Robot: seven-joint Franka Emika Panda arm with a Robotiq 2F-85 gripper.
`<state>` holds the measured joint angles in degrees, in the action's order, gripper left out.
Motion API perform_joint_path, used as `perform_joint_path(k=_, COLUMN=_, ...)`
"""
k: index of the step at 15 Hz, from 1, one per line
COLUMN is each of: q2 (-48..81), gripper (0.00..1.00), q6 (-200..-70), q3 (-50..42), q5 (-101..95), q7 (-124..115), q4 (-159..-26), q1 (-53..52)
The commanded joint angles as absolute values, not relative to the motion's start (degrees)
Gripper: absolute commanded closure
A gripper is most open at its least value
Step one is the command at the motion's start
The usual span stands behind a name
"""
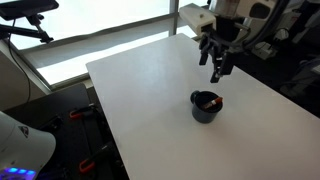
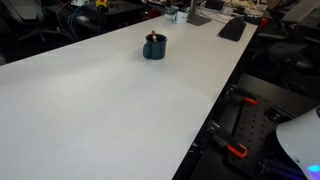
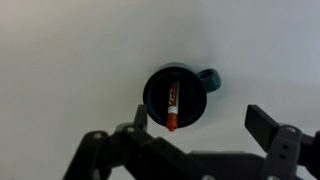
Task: Take the marker out of the cup
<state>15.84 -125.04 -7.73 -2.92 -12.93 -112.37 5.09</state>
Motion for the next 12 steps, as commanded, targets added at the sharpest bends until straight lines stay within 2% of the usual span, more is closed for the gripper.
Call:
perform_joint_path(k=1, q2=16.5, gripper=0.0, q6=-124.5, q3=-7.9, q5=-2.7, q7=-14.2, q4=-111.4, q1=5.0)
perform_joint_path(k=7, q2=17.5, gripper=0.0, q6=-115.0, q3=-6.0, q5=11.8, q7=-5.7, q4=-108.7, q1=8.4)
perform_joint_path(k=12, q2=16.9, gripper=0.0, q6=-120.2, q3=-8.1, q5=7.6, q7=-9.8, q4=-108.8, q1=7.6)
